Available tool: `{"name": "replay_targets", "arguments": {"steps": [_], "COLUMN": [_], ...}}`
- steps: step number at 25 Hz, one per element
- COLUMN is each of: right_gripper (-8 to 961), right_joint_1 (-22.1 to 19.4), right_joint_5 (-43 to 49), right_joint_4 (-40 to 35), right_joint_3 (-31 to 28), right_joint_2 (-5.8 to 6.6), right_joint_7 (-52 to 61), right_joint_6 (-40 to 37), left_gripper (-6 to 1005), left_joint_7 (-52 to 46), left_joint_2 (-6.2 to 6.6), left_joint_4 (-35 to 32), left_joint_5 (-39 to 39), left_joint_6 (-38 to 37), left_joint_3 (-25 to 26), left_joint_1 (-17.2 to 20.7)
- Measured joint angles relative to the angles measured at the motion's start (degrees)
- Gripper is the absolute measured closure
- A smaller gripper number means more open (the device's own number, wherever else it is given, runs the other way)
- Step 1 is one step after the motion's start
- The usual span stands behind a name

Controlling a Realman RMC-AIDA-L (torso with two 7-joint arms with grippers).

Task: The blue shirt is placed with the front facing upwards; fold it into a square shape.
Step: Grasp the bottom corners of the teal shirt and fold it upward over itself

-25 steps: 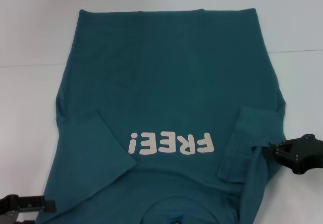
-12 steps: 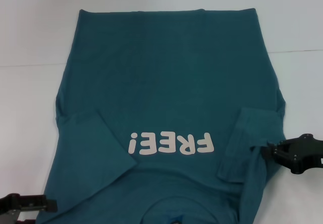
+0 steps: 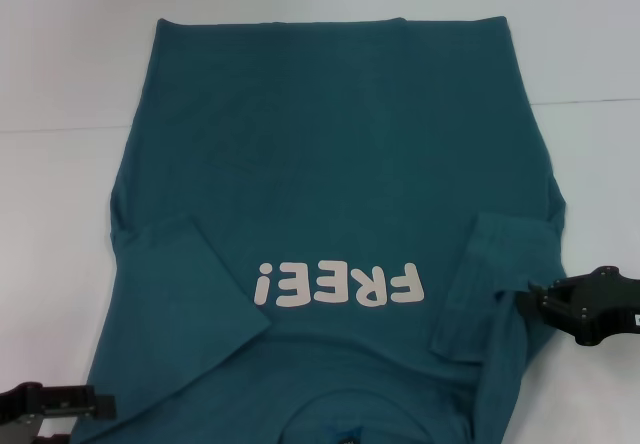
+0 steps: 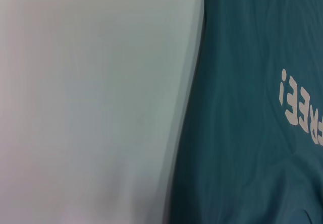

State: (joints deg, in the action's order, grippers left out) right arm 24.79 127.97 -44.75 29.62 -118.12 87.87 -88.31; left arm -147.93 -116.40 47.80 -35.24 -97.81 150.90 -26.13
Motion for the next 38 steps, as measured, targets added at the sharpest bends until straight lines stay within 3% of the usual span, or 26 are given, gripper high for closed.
{"name": "replay_targets", "arguments": {"steps": [6,16,22,38], "right_gripper": [915,915,916,915], "right_joint_1": [0.10,0.09,0.08,0.28], "right_joint_5": [0.00,0.00,0.00,-0.05], "right_joint_4": [0.02,0.01,0.02,0.01], "right_joint_3": [0.00,0.00,-0.07,-0.44], "right_joint_2": [0.00,0.00,0.00,0.15], "right_joint_7": [-0.06,-0.07,-0.07,0.23], "right_joint_6": [0.07,0.06,0.06,0.17], "left_gripper": [112,204,259,788], "left_joint_7": [-0.13,-0.16,-0.45,-1.35], "left_joint_2": [-0.03,0.18,0.00,-0.04], "left_joint_4": [-0.03,-2.13,-1.65,-1.51], "left_joint_5": [0.00,-0.01,0.01,1.47], "left_joint_6": [0.16,1.82,3.30,6.10], "left_joint_3": [0.00,-0.04,-2.84,-5.13], "left_joint_1": [-0.19,-1.05,-1.18,-2.31]}}
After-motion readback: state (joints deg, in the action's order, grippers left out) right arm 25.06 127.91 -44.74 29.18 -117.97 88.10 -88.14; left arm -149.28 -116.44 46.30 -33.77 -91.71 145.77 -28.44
